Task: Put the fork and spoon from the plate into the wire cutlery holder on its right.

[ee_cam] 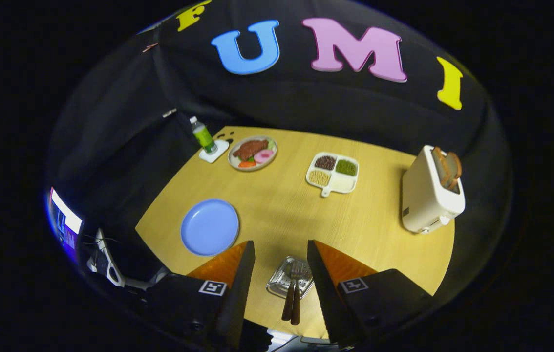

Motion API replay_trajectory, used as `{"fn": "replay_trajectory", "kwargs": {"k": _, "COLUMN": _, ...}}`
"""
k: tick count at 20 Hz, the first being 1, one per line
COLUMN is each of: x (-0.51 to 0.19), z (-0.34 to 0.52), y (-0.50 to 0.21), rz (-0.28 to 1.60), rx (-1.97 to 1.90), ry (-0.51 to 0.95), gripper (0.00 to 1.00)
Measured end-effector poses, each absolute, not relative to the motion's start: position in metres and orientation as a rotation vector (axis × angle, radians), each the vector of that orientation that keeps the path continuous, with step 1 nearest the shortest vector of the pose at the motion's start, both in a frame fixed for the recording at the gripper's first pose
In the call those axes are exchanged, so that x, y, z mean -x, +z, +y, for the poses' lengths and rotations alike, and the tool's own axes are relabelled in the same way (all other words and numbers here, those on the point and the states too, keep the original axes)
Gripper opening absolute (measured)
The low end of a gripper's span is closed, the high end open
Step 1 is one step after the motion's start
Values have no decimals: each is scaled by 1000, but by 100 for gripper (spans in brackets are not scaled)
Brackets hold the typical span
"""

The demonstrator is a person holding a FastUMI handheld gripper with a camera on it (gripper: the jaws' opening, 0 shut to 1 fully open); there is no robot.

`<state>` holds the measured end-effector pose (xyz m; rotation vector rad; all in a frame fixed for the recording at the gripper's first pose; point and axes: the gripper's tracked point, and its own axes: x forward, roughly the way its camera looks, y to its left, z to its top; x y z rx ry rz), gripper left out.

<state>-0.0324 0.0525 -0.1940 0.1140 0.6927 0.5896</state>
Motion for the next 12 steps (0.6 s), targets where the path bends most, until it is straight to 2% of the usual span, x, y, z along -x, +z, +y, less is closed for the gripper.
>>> {"fn": "replay_trajectory", "kwargs": {"k": 4, "x": 48, "z": 32, "y": -129, "rz": 465, "rx": -131, "ry": 530, "gripper": 80}}
{"fn": "replay_trajectory", "kwargs": {"k": 12, "x": 65, "z": -2, "y": -34, "rz": 143, "rx": -134, "ry": 373, "gripper": 84}}
